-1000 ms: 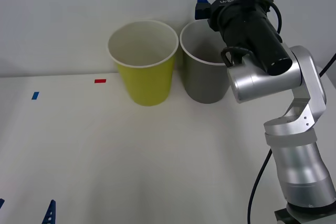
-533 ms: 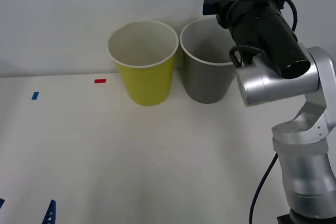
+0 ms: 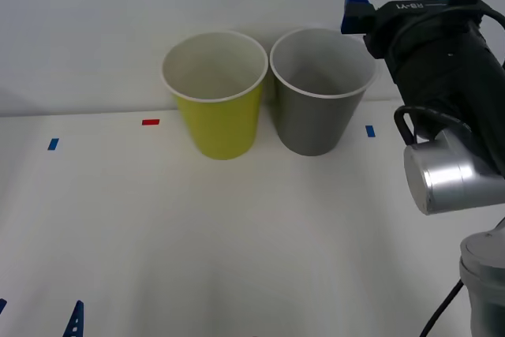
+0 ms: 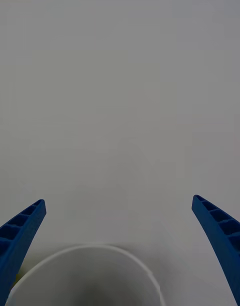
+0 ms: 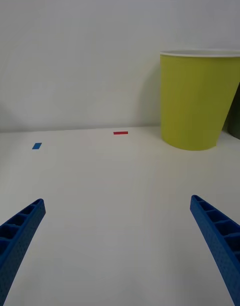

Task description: Put cans in the gray bin and PET bottles in the light green bin.

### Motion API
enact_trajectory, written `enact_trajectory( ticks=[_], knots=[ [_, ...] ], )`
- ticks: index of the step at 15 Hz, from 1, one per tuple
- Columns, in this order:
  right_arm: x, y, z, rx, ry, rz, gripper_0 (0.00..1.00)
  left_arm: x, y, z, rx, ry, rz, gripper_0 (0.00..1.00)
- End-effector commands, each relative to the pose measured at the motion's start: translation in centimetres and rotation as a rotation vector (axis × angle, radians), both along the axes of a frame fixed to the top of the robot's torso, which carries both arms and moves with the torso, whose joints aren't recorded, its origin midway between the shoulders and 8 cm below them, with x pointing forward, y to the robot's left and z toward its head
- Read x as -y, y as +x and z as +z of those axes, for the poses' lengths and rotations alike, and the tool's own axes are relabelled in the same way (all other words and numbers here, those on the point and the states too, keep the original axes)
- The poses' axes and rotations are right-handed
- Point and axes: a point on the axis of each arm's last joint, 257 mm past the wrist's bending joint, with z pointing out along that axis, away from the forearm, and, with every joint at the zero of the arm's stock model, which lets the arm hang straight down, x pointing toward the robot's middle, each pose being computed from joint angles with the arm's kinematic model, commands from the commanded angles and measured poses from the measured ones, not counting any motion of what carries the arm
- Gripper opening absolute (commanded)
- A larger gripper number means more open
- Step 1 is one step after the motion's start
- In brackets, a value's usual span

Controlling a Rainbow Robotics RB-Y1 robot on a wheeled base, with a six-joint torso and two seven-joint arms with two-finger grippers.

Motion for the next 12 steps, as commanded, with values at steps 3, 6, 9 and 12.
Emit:
enact_trajectory(
  ticks=[3,6,9,12],
  knots=[
    [4.1,-4.3,-3.9,-0.047,0.010,-0.049,1.00,0.0,0.0,0.0,0.000,0.000,0.000,1.00],
    [6.3,-5.6,-6.8,-0.067,-0.011,-0.085,1.00,0.0,0.0,0.0,0.000,0.000,0.000,1.00],
    [7.8,-6.9,-9.4,-0.092,-0.024,-0.103,1.00,0.0,0.0,0.0,0.000,0.000,0.000,1.00],
    [8.9,-7.7,-12.8,-0.120,-0.046,-0.100,1.00,0.0,0.0,0.0,0.000,0.000,0.000,1.00]
  ],
)
